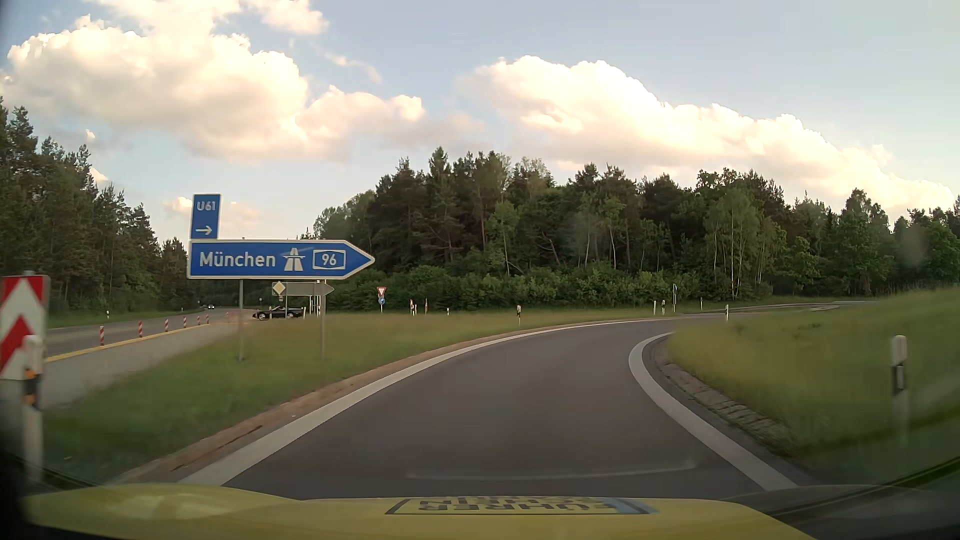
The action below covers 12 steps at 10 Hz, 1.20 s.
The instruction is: Follow the waypoints while adhering to traffic rules and regulations
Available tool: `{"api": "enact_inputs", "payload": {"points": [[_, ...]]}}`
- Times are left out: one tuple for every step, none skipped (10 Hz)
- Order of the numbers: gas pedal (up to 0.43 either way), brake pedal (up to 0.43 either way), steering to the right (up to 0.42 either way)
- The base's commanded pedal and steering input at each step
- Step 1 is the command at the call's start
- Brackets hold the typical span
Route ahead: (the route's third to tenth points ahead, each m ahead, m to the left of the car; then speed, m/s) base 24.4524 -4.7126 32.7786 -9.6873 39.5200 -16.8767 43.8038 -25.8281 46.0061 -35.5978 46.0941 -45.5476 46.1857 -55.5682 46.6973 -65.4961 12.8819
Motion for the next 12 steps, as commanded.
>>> {"api": "enact_inputs", "payload": {"points": [[0.039,0.0,0.048],[0.008,0.0,0.056],[0.0,0.0,0.065],[0.0,0.0,0.07],[0.0,0.0,0.074],[0.0,0.0,0.078],[0.0,0.0,0.081],[0.0,0.0,0.084],[0.0,0.0,0.088],[0.0,0.0,0.094],[0.0,0.0,0.097],[0.0,0.0,0.098]]}}
